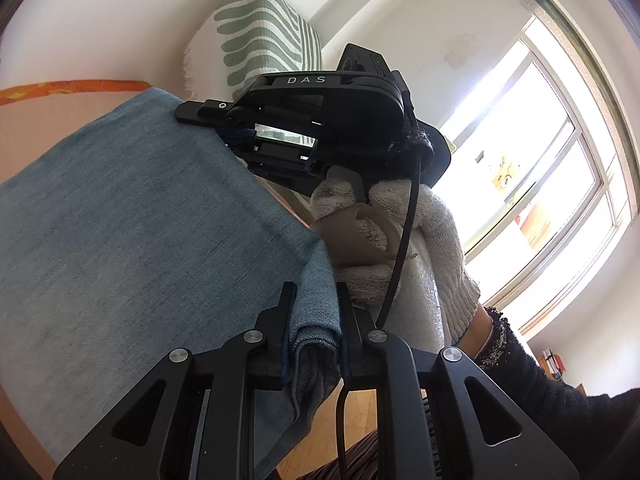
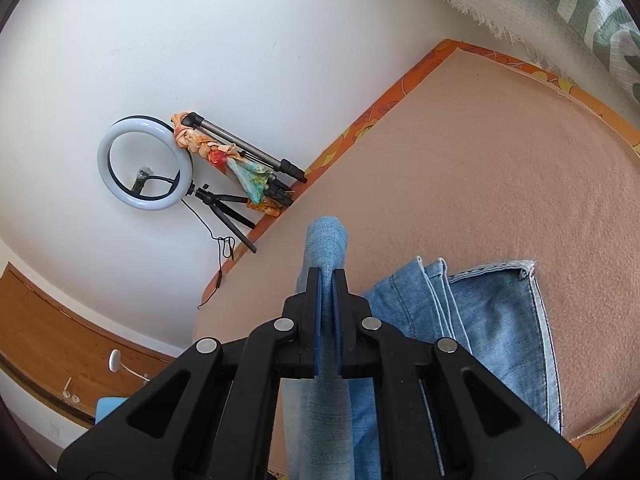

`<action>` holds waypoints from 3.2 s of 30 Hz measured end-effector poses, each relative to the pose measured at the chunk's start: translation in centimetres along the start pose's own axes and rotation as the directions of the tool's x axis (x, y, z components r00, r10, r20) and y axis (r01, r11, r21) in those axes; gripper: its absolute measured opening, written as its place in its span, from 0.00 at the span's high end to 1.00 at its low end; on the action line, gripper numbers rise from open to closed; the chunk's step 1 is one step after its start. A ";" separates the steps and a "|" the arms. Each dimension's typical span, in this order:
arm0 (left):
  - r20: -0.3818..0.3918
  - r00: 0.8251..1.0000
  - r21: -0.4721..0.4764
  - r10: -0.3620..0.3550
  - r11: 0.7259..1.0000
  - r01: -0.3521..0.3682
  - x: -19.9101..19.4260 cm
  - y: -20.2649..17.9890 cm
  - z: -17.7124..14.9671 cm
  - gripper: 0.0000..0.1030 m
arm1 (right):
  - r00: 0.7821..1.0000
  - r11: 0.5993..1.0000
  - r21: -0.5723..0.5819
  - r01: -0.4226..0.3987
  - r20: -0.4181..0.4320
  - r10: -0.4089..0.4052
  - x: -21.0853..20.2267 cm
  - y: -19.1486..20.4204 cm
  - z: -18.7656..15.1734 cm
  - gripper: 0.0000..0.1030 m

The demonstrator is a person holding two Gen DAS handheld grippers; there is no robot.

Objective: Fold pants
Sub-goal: 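Lift the jeans edge with both grippers and fold it over the rest, then open both grippers and release the folded jeans, then move both grippers to the sides of the folded jeans and close them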

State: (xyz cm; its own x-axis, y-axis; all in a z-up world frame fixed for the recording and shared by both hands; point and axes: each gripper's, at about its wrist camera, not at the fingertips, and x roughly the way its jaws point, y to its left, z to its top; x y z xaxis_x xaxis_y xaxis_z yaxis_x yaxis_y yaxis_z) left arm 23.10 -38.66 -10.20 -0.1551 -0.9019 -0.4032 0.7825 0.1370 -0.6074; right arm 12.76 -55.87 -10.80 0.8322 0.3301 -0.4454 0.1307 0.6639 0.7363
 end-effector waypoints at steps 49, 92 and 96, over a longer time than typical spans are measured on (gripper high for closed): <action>-0.171 0.981 0.114 0.091 0.991 -0.072 5.2 -6.7 -4.3 0.60 | 0.978 0.981 0.031 0.191 0.078 -0.193 -8.1 -6.0 -0.5 0.91; -0.093 0.912 -0.303 0.400 0.861 -0.409 -7.2 7.6 -3.4 0.41 | 0.954 0.931 -0.210 0.299 0.035 -0.299 -7.0 -6.8 -3.3 0.01; -0.105 0.916 -0.320 0.387 0.859 -0.400 -6.2 8.2 -3.5 0.41 | 0.982 0.969 -0.174 0.174 -0.044 -0.184 -6.2 -8.2 -3.3 0.01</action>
State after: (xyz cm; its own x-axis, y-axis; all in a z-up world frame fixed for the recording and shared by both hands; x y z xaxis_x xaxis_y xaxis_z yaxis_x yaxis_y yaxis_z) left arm 28.42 -30.50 -15.08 0.0972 -0.7300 -0.6765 0.5409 0.6094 -0.5798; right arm 4.74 -61.13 -15.72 0.7696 0.2310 -0.5952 0.1777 0.8179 0.5472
